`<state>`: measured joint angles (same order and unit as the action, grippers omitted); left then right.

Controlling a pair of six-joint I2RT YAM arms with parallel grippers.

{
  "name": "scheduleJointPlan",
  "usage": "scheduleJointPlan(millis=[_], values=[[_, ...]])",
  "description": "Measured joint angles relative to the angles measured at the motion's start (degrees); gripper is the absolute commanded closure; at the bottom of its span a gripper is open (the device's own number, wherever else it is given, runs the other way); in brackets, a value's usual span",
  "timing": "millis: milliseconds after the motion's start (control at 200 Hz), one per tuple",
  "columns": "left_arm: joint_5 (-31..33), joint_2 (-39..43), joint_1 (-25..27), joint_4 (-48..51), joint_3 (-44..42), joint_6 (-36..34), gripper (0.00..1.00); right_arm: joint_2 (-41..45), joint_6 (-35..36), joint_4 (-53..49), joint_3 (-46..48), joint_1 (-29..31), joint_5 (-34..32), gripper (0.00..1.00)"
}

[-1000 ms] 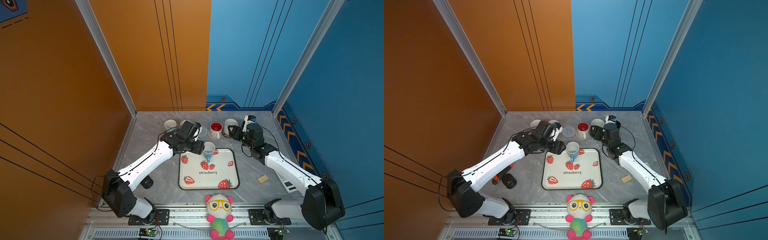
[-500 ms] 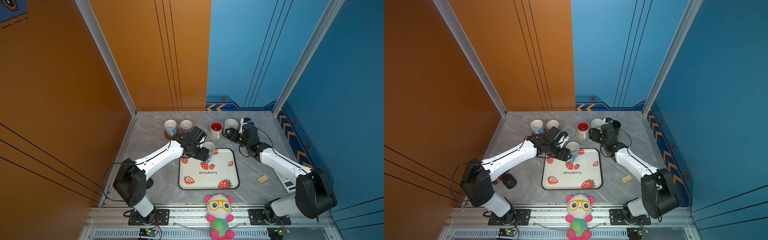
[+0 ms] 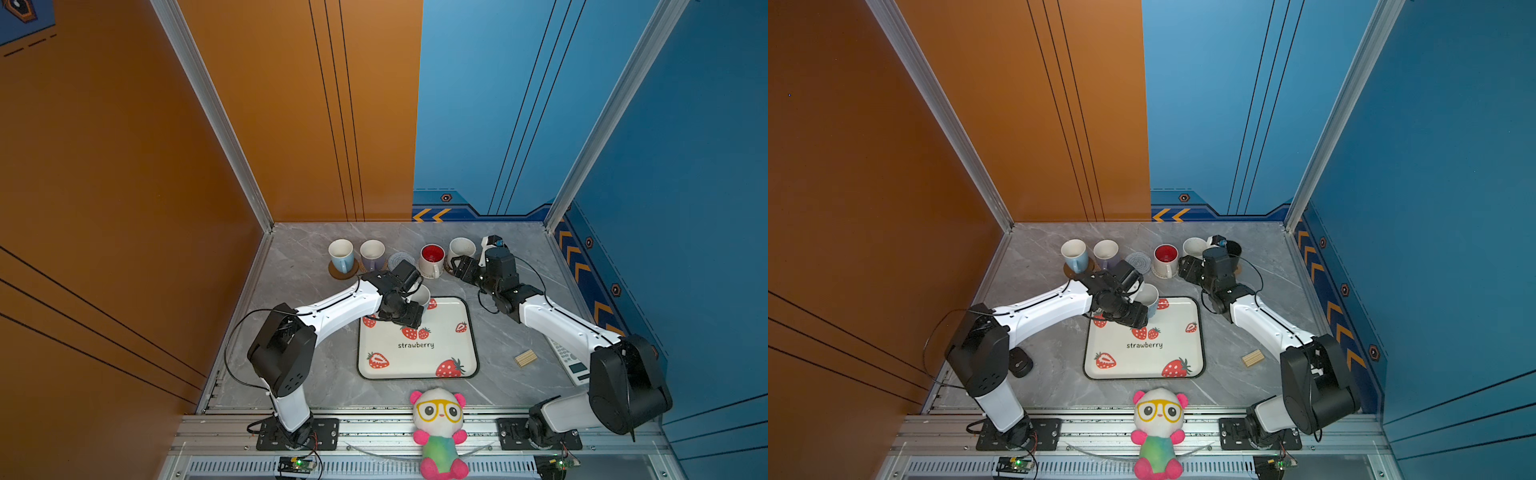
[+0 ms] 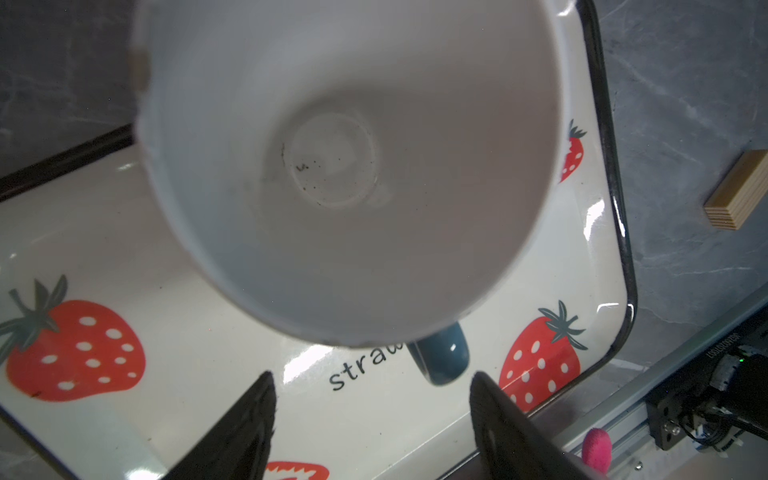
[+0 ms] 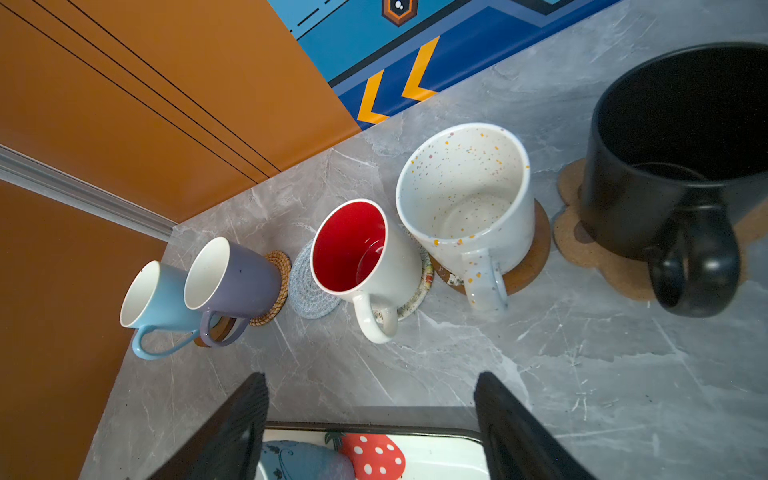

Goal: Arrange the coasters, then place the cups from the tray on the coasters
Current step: 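Move left gripper over the blue-handled mug on the tray and lower into it, then grasp the blue-handled mug rim with left gripper and lift it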

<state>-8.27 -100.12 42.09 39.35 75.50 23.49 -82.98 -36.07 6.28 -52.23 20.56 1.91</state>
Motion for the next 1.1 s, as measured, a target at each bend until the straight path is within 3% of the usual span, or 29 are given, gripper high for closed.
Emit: scheduleJointPlan(millis=[361,1097], values=[[1.7,-0.2,0.2,-4.1,0.0,3.5,0.29,-1.9,-0.1,0.5,-0.3,-0.1,0.9,0.23],[5.9,-3.7,1.6,-4.8,0.5,4.8,0.59,-2.3,-0.3,0.9,-0.9,-0.3,1.1,0.23]])
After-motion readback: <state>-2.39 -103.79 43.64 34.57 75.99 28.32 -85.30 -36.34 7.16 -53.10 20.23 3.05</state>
